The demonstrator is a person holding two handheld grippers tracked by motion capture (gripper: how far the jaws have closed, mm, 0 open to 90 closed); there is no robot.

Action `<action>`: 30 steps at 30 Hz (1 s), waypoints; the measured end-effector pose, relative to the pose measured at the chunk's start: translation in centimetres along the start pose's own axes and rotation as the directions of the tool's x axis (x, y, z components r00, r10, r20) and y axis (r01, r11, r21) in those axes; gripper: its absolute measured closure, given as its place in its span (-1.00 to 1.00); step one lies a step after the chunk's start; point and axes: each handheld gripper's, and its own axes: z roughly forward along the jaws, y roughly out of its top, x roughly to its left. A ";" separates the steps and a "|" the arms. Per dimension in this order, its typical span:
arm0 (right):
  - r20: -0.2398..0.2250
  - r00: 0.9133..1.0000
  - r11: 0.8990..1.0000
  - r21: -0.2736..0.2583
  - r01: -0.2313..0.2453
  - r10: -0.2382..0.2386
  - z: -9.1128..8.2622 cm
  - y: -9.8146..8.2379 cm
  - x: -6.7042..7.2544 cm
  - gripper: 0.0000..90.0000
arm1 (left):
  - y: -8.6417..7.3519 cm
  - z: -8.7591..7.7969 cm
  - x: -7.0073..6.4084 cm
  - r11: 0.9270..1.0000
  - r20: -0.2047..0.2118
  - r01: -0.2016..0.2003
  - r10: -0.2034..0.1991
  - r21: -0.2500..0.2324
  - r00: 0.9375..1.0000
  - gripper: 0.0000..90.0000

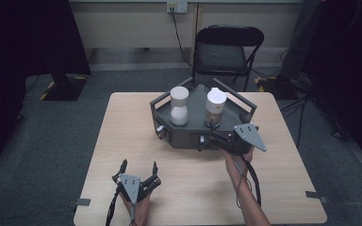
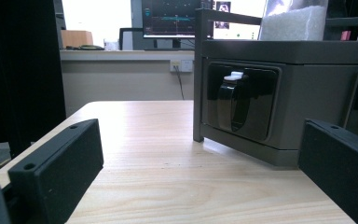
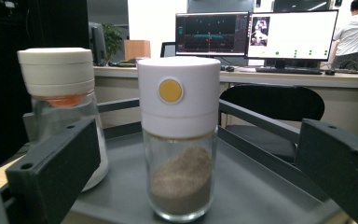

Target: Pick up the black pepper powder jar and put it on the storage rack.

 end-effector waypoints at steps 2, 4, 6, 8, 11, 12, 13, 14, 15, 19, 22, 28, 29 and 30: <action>0.002 1.000 1.000 -0.012 -0.005 0.005 -0.9 -0.4 0.0 -1.00 | 0.0 0.0 0.0 1.000 -0.001 0.000 0.000 0.000 1.000 -1.00; 0.011 1.000 1.000 -0.022 0.009 -0.009 -1.9 -1.0 0.0 -1.00 | 0.0 0.0 0.0 1.000 -0.001 0.000 0.000 0.000 1.000 -1.00; 0.024 1.000 1.000 -0.031 0.002 -0.001 -2.9 -1.8 -0.1 -1.00 | 0.0 0.0 0.0 1.000 -0.001 0.000 0.000 0.000 1.000 -1.00; 0.036 0.999 1.000 -0.031 0.002 -0.001 -3.7 -2.5 -0.1 -1.00 | 0.0 0.0 0.0 1.000 -0.001 0.000 0.000 0.000 1.000 -1.00; 0.055 0.998 1.000 -0.027 -0.002 0.003 -5.0 -3.9 0.1 -1.00 | 0.0 0.0 0.0 1.000 -0.001 -0.001 0.001 0.000 1.000 -1.00; 0.059 0.998 1.000 -0.023 -0.001 0.003 -5.2 -4.2 0.1 -1.00 | 0.0 0.0 0.0 1.000 -0.001 -0.001 0.001 0.000 1.000 -1.00; 0.065 0.998 1.000 -0.016 0.001 0.000 -5.5 -4.6 0.2 -1.00 | 0.0 0.0 0.0 1.000 -0.001 -0.001 0.001 0.000 1.000 -1.00; 0.072 0.997 1.000 -0.013 0.000 0.001 -5.8 -5.1 0.3 -1.00 | 0.0 0.0 0.0 1.000 -0.001 -0.001 0.001 0.000 1.000 -1.00; 0.074 0.997 1.000 -0.012 -0.002 0.003 -6.1 -5.5 0.3 -1.00 | 0.0 0.0 0.0 1.000 -0.001 0.000 0.000 0.000 1.000 -1.00; 0.095 0.995 1.000 -0.006 -0.007 0.007 -7.1 -7.0 0.6 -1.00 | 0.0 0.0 0.0 1.000 -0.001 0.000 0.000 0.000 1.000 -1.00; 0.112 0.994 1.000 0.003 0.017 -0.017 -7.8 -8.1 1.0 -1.00 | 0.0 0.0 0.0 1.000 -0.001 0.000 0.000 0.000 1.000 -1.00; 0.132 0.991 1.000 0.018 0.026 -0.028 -8.3 -9.6 1.3 -1.00 | 0.0 0.0 0.0 1.000 -0.001 0.000 0.000 0.000 1.000 -1.00; 0.138 0.990 0.999 0.019 0.033 -0.035 -8.3 -9.8 1.4 -1.00 | 0.0 0.0 0.0 1.000 -0.001 0.000 0.000 0.000 1.000 -1.00; 0.142 0.989 0.999 0.017 0.039 -0.041 -8.4 -10.0 1.5 -1.00 | 0.0 0.0 0.0 1.000 -0.001 0.000 0.000 0.000 1.000 -1.00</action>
